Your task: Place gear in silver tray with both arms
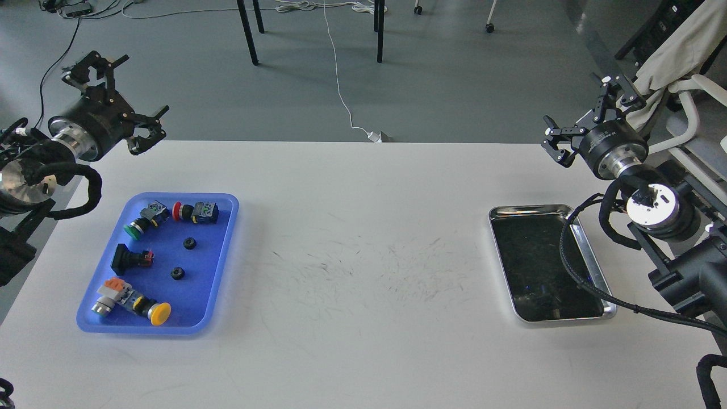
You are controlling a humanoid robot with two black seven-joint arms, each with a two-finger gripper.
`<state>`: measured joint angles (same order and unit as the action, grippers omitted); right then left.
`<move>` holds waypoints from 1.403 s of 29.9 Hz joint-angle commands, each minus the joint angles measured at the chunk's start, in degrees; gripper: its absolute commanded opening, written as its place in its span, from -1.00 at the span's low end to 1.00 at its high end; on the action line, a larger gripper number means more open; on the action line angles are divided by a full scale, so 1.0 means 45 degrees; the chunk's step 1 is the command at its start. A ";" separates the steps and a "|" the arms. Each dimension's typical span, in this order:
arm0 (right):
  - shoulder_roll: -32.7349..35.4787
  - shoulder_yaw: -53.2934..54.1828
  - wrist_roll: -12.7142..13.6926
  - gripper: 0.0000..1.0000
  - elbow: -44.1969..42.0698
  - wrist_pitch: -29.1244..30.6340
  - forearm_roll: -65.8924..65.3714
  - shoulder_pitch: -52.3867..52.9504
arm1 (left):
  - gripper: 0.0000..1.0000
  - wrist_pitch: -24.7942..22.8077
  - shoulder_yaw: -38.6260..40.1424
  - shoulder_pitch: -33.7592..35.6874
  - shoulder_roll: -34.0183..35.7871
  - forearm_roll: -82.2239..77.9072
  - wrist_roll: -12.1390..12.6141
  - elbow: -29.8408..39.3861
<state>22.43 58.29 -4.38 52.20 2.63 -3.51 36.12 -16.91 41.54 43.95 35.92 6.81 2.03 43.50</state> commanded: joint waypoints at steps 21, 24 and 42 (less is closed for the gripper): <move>-0.0063 -0.0102 -0.0101 0.99 -0.0175 0.0041 -0.0020 0.0254 | 0.98 -0.0012 -0.0050 -0.0021 0.0163 -0.0106 0.0017 0.0020; -0.0044 -0.0102 -0.0101 0.99 -0.0175 0.0041 -0.0040 0.0254 | 0.98 -0.0012 -0.0070 -0.0002 0.0163 -0.0106 0.0017 0.0040; -0.0044 -0.0122 -0.0120 0.99 -0.0175 0.0041 -0.0079 0.0235 | 0.98 0.0008 -0.0070 -0.0002 0.0163 -0.0146 0.0017 0.0040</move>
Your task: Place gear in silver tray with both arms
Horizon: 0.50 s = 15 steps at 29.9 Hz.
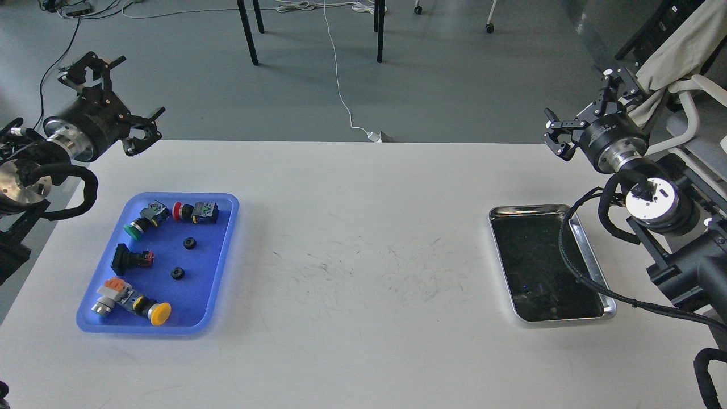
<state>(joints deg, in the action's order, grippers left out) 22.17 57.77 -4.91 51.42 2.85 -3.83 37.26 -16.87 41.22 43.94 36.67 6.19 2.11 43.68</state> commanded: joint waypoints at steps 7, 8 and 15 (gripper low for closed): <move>-0.0005 -0.0124 -0.0002 0.99 0.0019 -0.0008 -0.0028 -0.0019 | 0.98 -0.0001 -0.0038 0.0022 0.0034 -0.0009 0.0019 0.0040; -0.0005 -0.0124 -0.0002 0.99 0.0019 -0.0008 -0.0028 -0.0019 | 0.98 -0.0020 -0.0097 0.0022 0.0034 -0.0009 0.0019 0.0059; 0.0015 -0.0143 -0.0002 0.99 0.0019 -0.0008 -0.0048 -0.0019 | 0.98 -0.0020 -0.0292 0.0022 0.0209 -0.0067 0.0058 0.0098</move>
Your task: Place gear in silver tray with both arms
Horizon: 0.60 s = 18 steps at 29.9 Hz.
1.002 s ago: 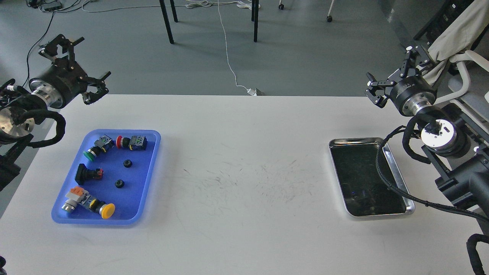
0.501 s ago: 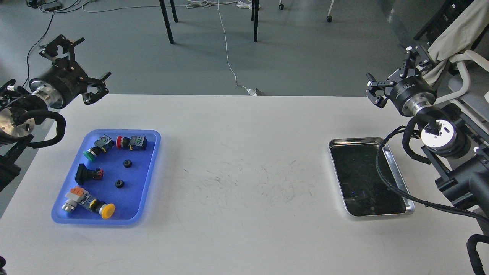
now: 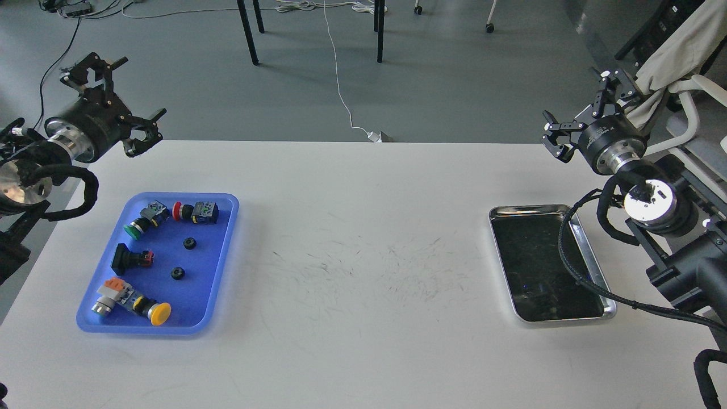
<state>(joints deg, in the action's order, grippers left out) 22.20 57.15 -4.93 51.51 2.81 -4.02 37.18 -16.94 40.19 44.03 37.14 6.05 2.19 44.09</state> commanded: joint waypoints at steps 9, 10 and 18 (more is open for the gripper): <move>0.0008 -0.0042 0.0001 0.99 -0.0001 0.0020 -0.0043 -0.0077 | 0.98 -0.0667 -0.1587 0.0117 0.1706 -0.0231 0.0235 0.0924; -0.0011 -0.0043 0.0001 0.99 -0.0001 0.0020 -0.0063 -0.0078 | 0.98 -0.0901 -0.1627 0.0137 0.1882 -0.0250 0.0313 0.1022; -0.0051 -0.0277 0.0001 0.99 0.0019 0.0020 -0.0102 -0.0078 | 0.98 -0.2457 -0.2463 0.0039 0.3795 -0.0522 0.0509 0.2720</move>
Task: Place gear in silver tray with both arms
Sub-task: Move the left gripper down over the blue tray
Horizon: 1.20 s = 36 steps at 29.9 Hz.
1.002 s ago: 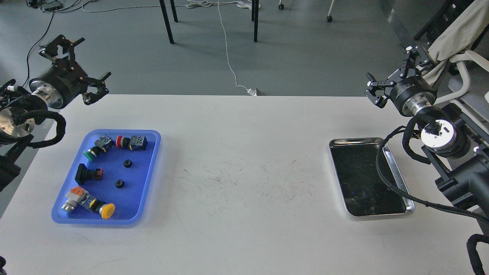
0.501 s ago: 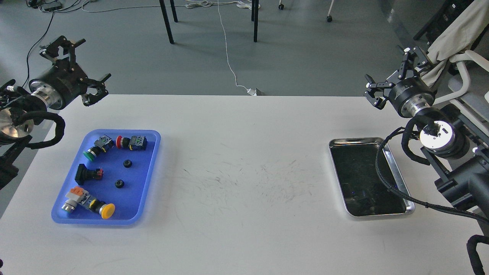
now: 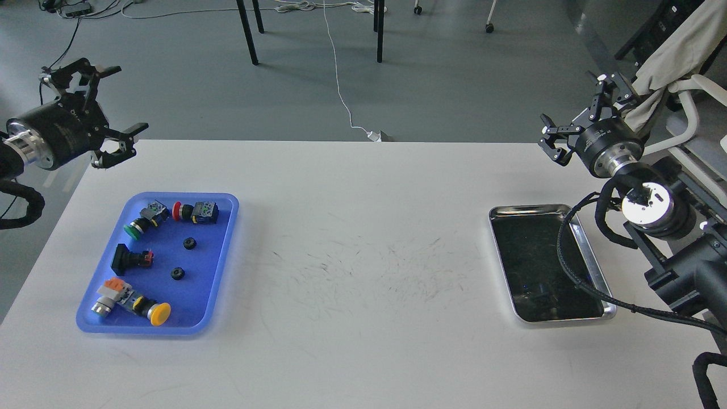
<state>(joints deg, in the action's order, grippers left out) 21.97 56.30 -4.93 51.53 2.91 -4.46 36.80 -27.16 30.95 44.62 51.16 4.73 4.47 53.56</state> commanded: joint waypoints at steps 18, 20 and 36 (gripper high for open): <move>0.0157 -0.0108 0.0001 0.99 0.0054 -0.0001 -0.0025 -0.0071 | 0.96 -0.0186 -0.1428 0.0571 0.3200 -0.4293 -0.1754 0.2374; 0.0157 -0.0108 0.0001 0.99 0.0054 -0.0001 -0.0025 -0.0071 | 0.96 -0.0020 -0.1312 0.0708 0.3647 -0.4370 -0.1930 0.2802; 0.0176 -0.0108 0.0001 0.99 0.0073 -0.0001 -0.0025 -0.0149 | 0.98 0.1055 -0.1468 0.1001 0.3884 -0.6592 -0.3669 0.3622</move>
<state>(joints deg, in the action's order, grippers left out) 22.65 55.80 -4.92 51.78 2.90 -4.57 36.09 -23.68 24.32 48.80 68.07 -19.85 -12.04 66.81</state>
